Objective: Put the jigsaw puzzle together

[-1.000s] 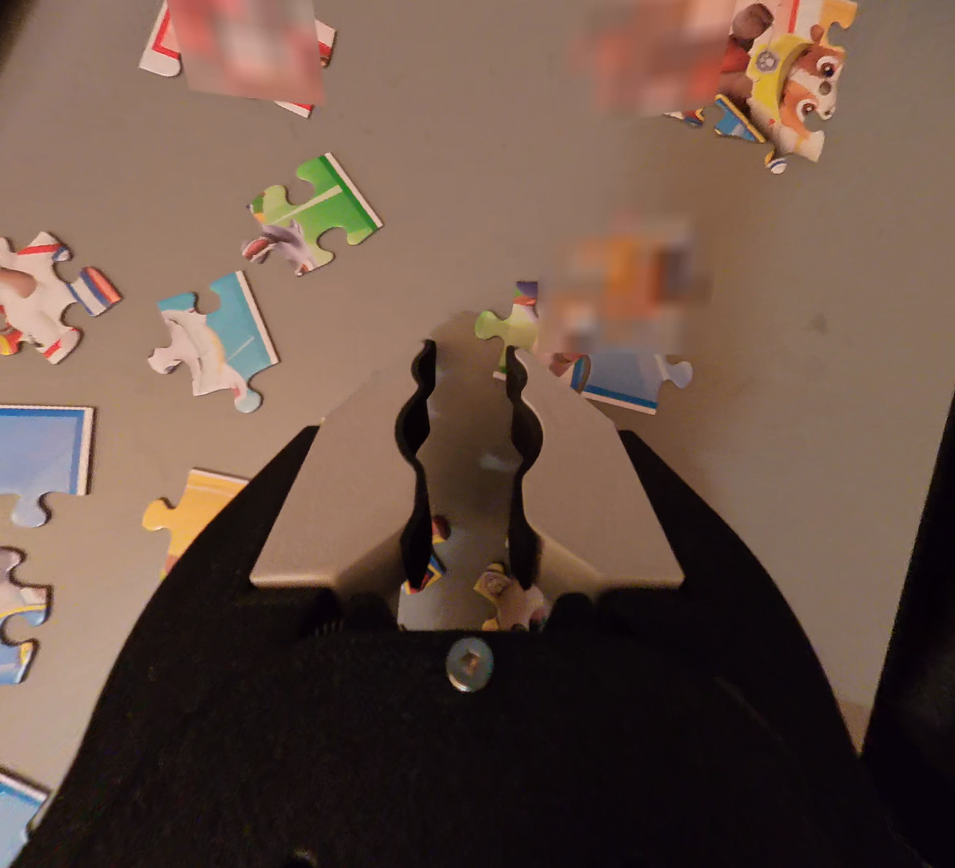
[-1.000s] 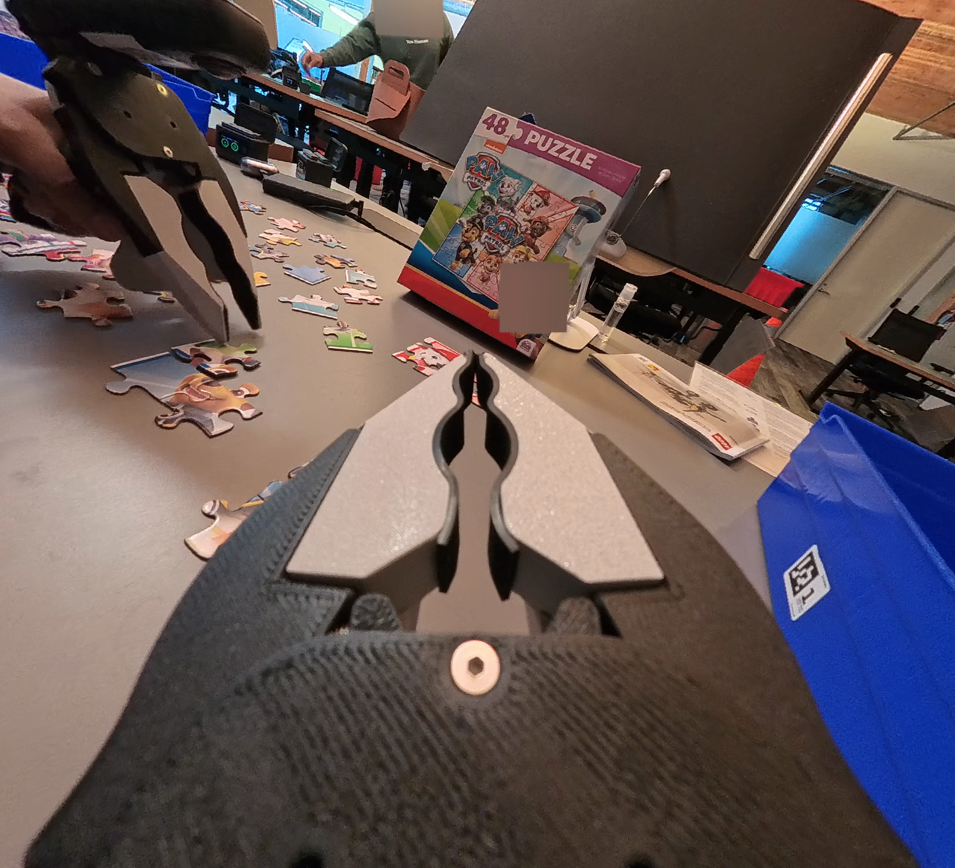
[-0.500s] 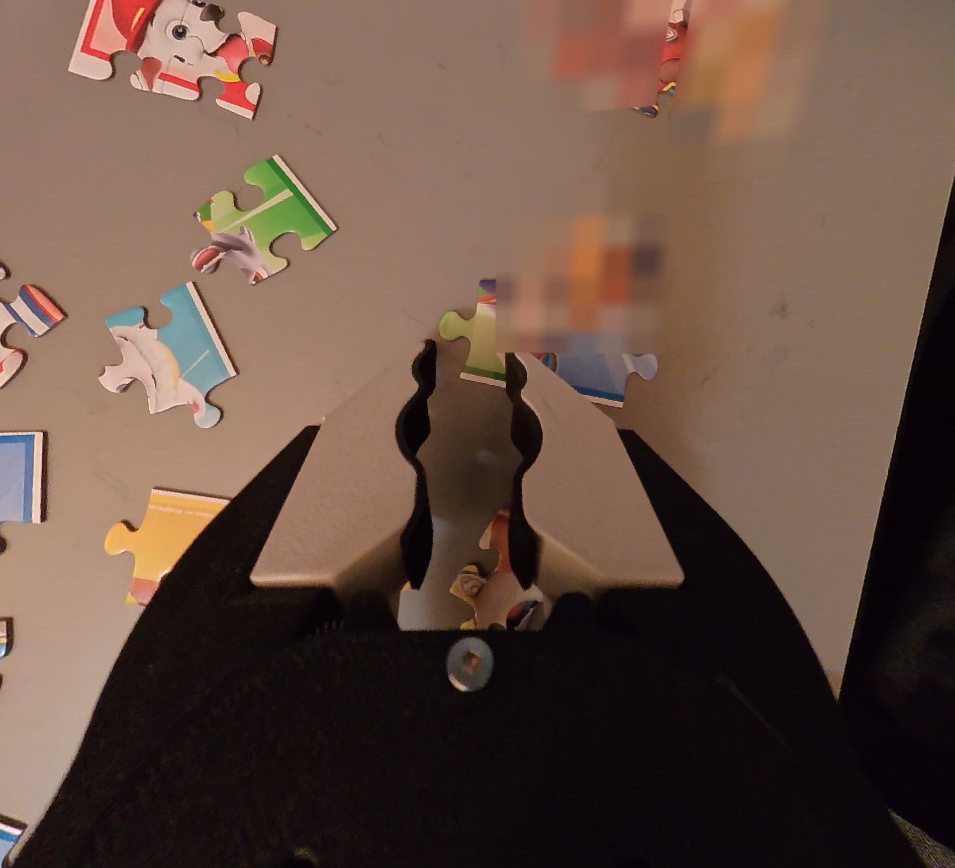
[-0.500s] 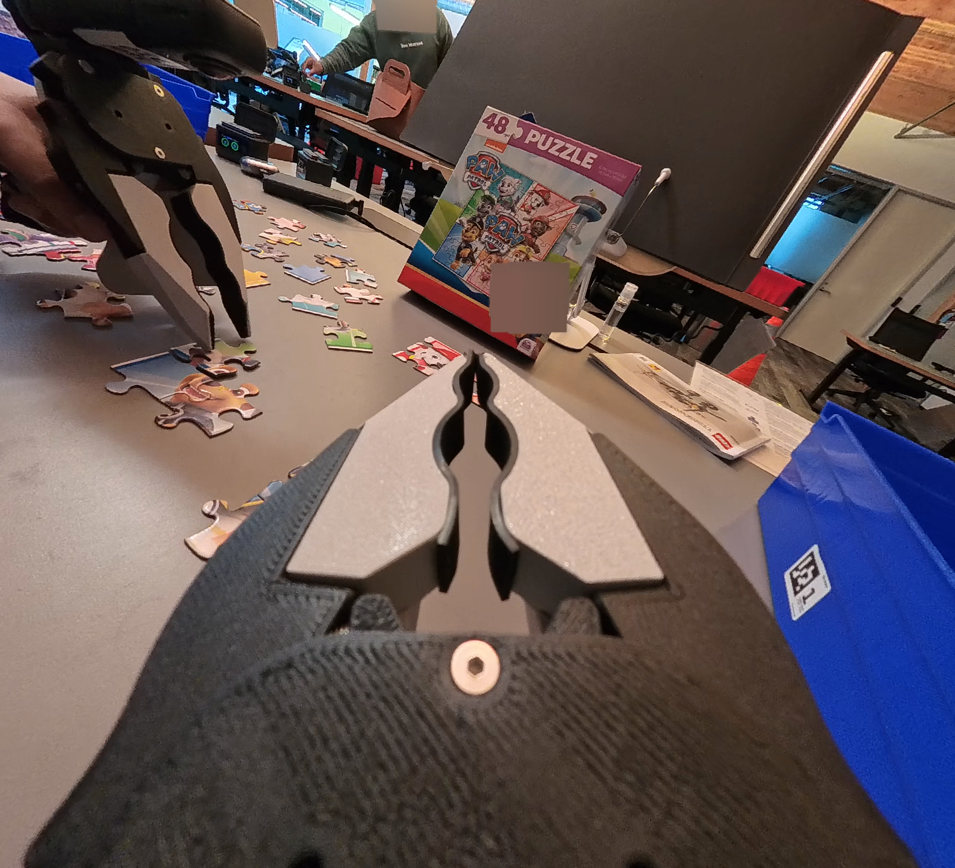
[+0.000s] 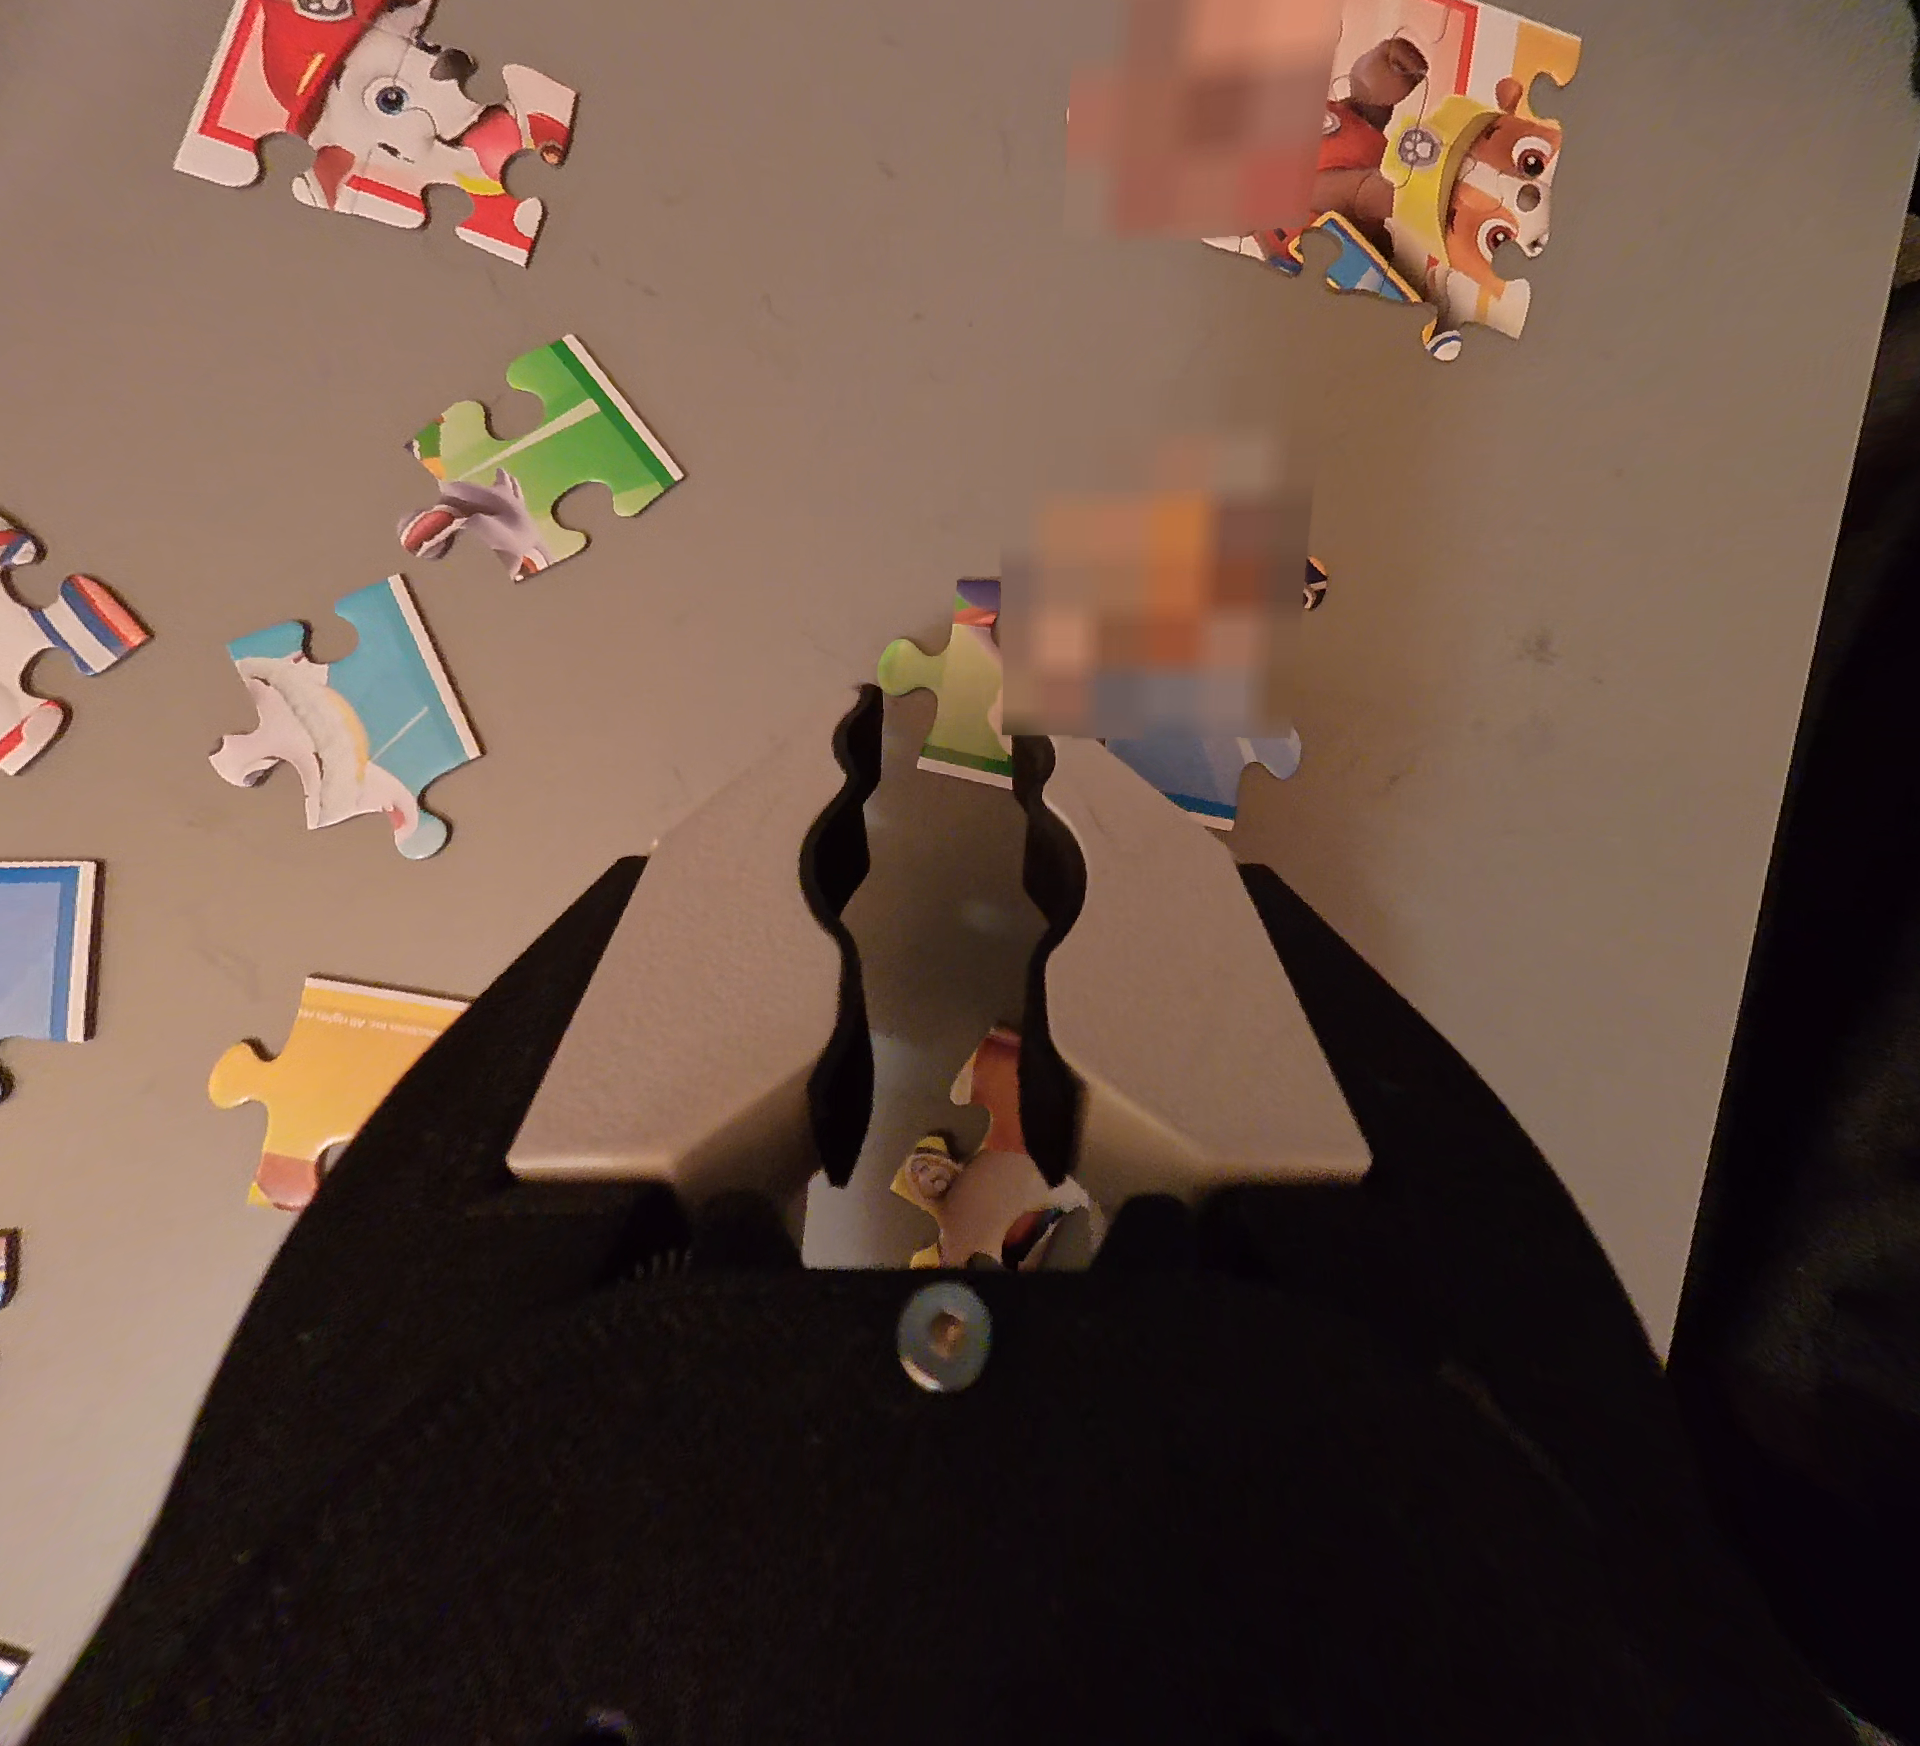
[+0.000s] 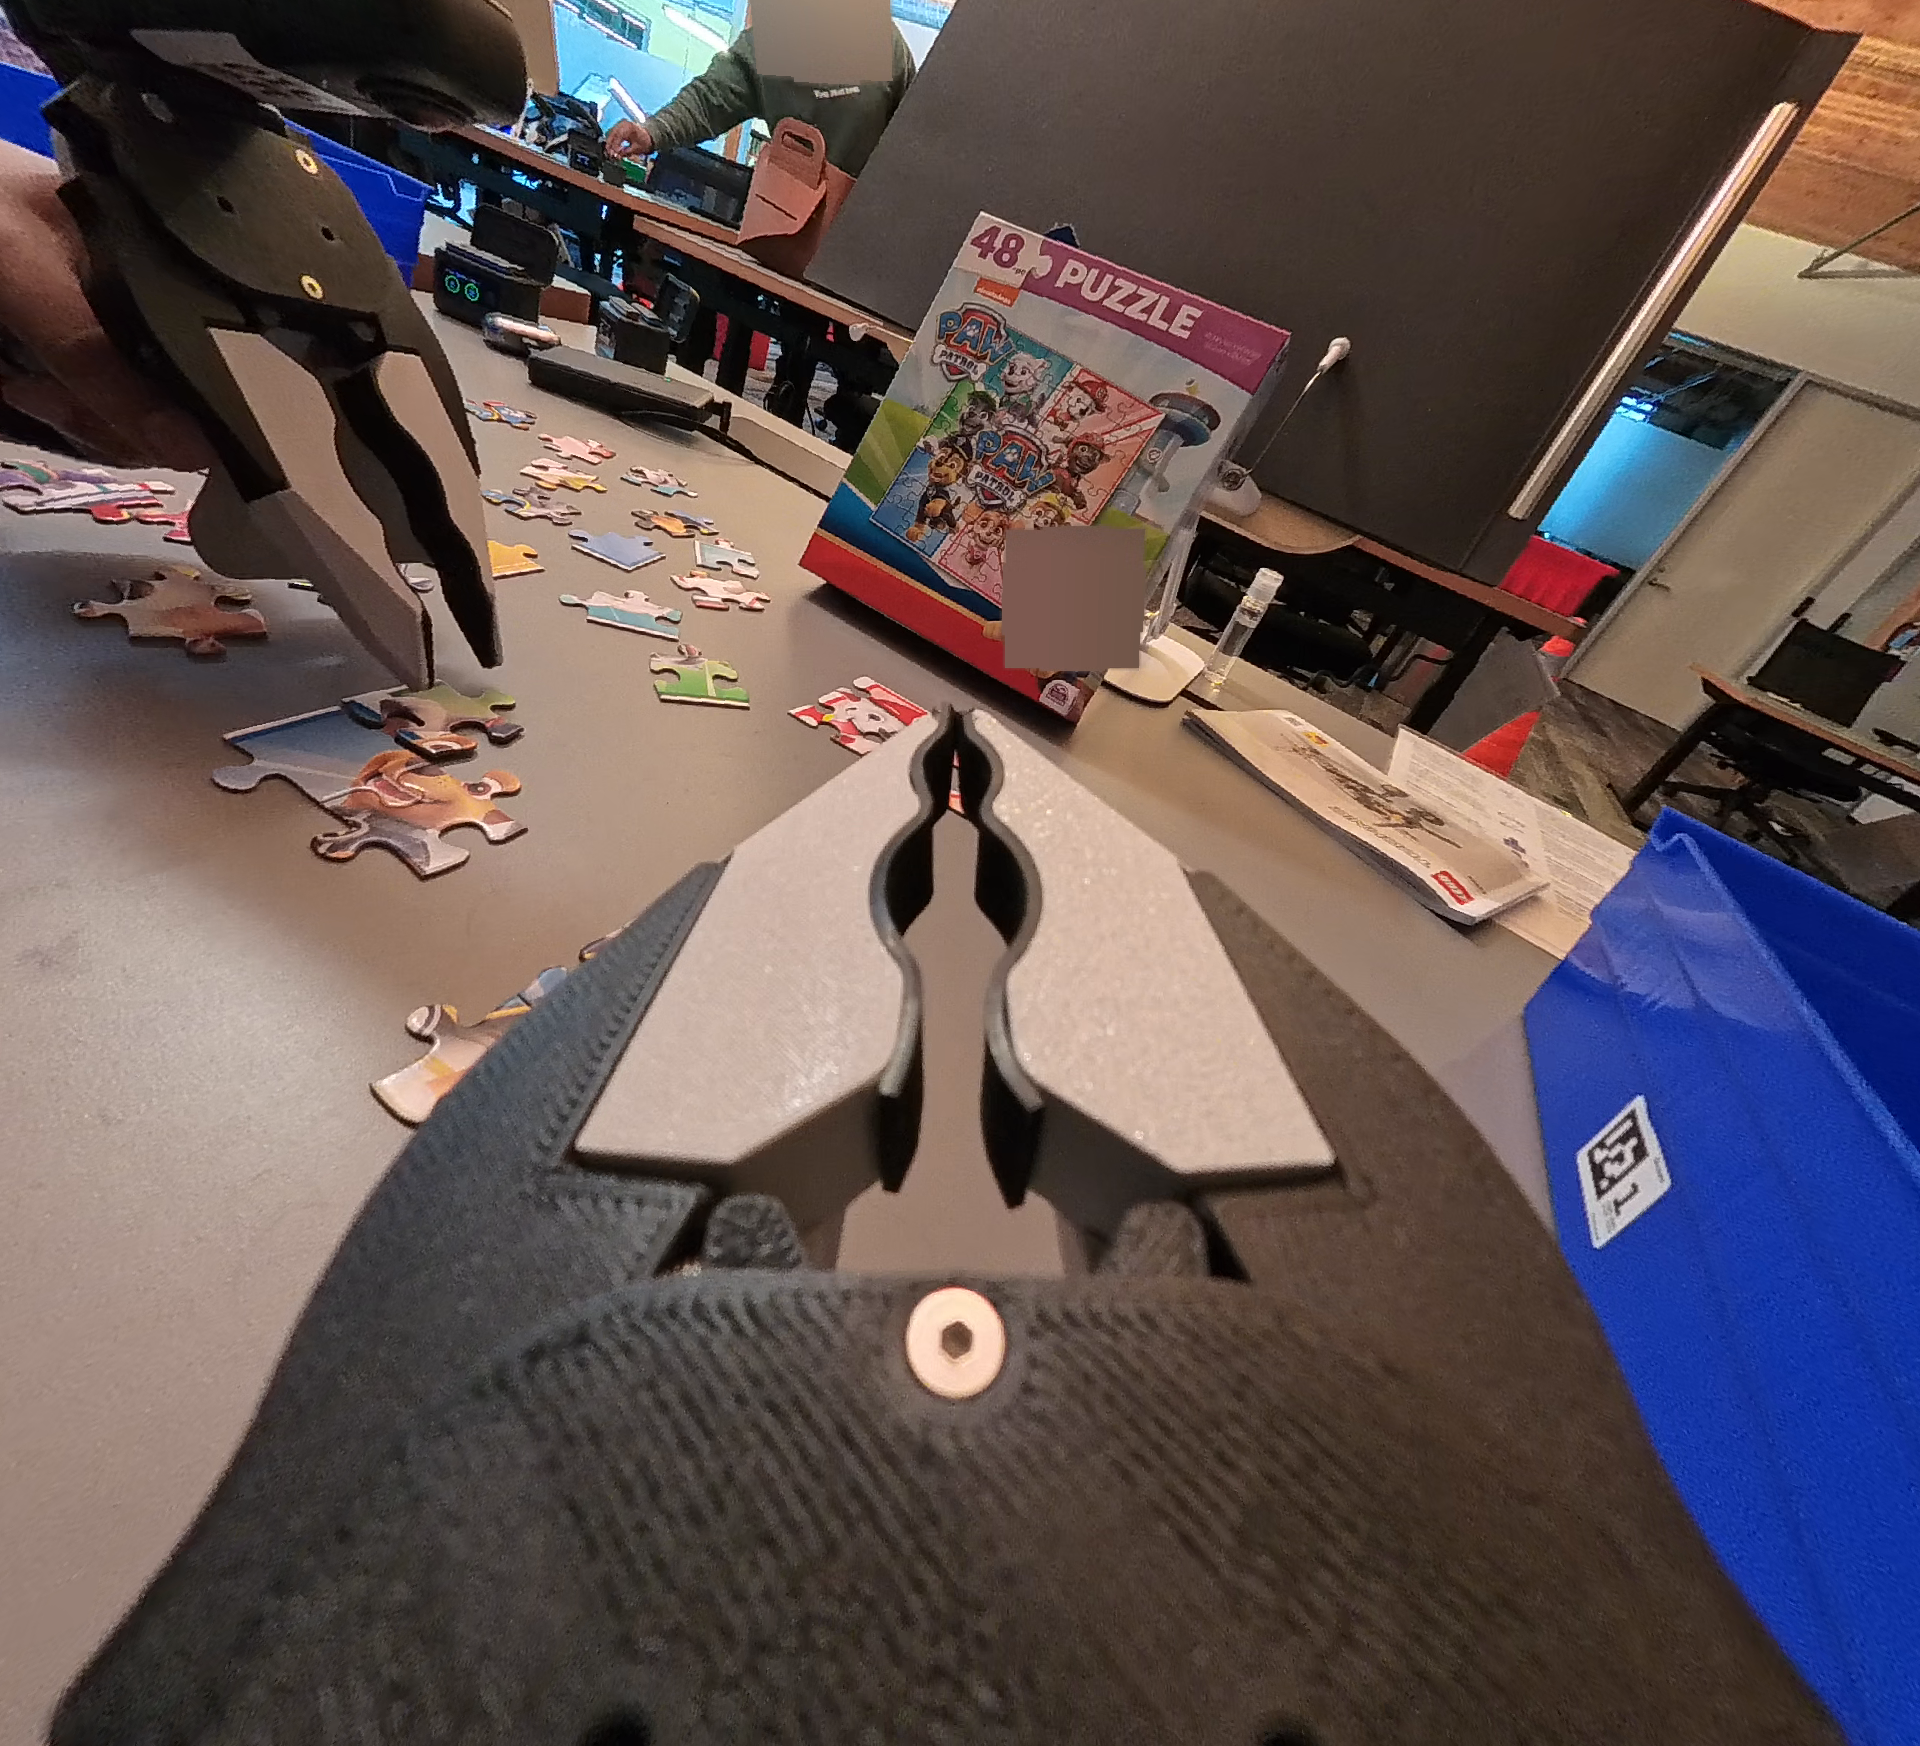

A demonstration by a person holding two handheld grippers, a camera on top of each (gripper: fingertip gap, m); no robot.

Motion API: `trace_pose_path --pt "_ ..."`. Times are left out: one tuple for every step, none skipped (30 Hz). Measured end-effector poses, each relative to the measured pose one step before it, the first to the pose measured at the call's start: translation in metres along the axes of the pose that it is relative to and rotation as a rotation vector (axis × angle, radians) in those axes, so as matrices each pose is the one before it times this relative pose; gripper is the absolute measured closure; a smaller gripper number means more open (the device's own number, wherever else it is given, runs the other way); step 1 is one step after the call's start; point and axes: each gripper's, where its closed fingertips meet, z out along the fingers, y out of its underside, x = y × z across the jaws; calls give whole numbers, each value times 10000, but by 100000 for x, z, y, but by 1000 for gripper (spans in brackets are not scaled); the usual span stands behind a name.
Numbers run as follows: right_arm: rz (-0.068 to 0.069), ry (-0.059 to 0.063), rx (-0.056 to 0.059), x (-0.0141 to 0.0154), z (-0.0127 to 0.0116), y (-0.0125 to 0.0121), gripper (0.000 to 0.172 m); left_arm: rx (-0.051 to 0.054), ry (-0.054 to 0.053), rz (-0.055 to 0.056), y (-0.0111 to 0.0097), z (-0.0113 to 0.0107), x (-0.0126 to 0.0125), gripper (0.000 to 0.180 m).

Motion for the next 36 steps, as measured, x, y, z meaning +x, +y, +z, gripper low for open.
trace_pose_path --pt "-5 -2 -4 -12 -1 12 172 40 -3 -43 -24 23 -17 158" --pt "-7 -2 -5 -5 9 5 172 36 -20 -40 -20 34 -43 158" --pt "-8 0 -3 -4 0 2 172 20 -31 -38 -12 71 -72 158" --pt "-5 -1 -3 3 -2 4 172 -2 -27 -40 22 91 -66 157" --pt "-4 0 -1 -9 -8 -3 172 -25 -40 -50 22 100 -85 158" --pt "-2 0 0 -2 -1 10 172 -43 -46 -50 45 87 -102 158" --pt "-3 0 1 2 1 -2 172 -49 -18 -50 47 76 -52 158" --pt "-3 1 0 4 0 0 172 -45 20 -46 43 64 -1 158" --pt "-2 -1 -5 0 -3 7 172 -43 33 -46 51 45 26 158" --pt "-1 0 -2 3 8 4 172 -44 21 -44 67 33 6 158" --pt "0 -1 0 -1 0 1 172 4 36 -34 -9 -13 35 158" --pt "0 -1 -1 2 0 -9 172 -18 25 -13 25 -28 25 158" --pt "-1 0 0 0 0 -1 172 -30 12 9 45 -20 30 158" --pt "-1 -1 -1 -1 0 1 172 -35 23 28 43 -23 73 158" --pt "-1 -1 1 9 -2 2 172 -28 47 35 42 -10 121 158" --pt "-1 0 2 -2 -8 -4 172 -23 57 36 31 -13 145 158" --pt "-2 0 3 1 2 -4 172 -18 -13 25 19 5 45 158" --pt "-2 0 3 1 2 -4 172 -7 -39 23 -4 -12 -18 158" --pt "-2 0 1 2 0 -1 172 11 -51 11 -23 -6 -37 158" --pt "-1 0 1 1 0 -1 172 24 -59 1 -48 -21 -70 158" --pt "0 0 0 8 -3 4 172 43 -39 -16 -70 -29 -70 158" --pt "-1 0 0 1 0 0 172 23 20 -33 -43 6 13 158" --pt "-3 0 -1 -8 2 -1 172 -2 16 -25 3 33 18 157" --pt "-2 -1 -3 2 8 5 172 -26 8 -2 21 59 31 157" --pt "-3 1 -1 3 -1 2 172 -25 31 23 26 62 105 156" --pt "-1 1 0 2 0 0 172 34 60 34 -69 31 173 156" --pt "0 0 0 2 10 1 172 3 74 37 -35 31 201 155" --pt "0 1 1 1 1 -1 172 -6 6 28 -20 47 101 154" --pt "-1 0 -1 0 0 1 172 6 -34 26 -46 46 27 153" --pt "0 -1 -1 5 9 -7 172 20 12 33 -47 30 96 152" --pt "0 -1 -1 8 -3 4 172 -9 3 31 -19 28 54 151" --pt "0 0 0 0 0 0 172 -12 -35 6 -8 24 -43 151" --pt "0 0 1 0 1 -2 172 -16 -46 -15 -4 5 -82 150" --pt "0 0 1 0 1 -2 172 -13 -65 -18 -1 -14 -126 150" --pt "0 1 1 10 -2 2 172 -10 -97 -16 -5 -27 -192 150" --pt "0 1 1 1 1 -1 172 -8 -102 -23 4 -24 -215 150"
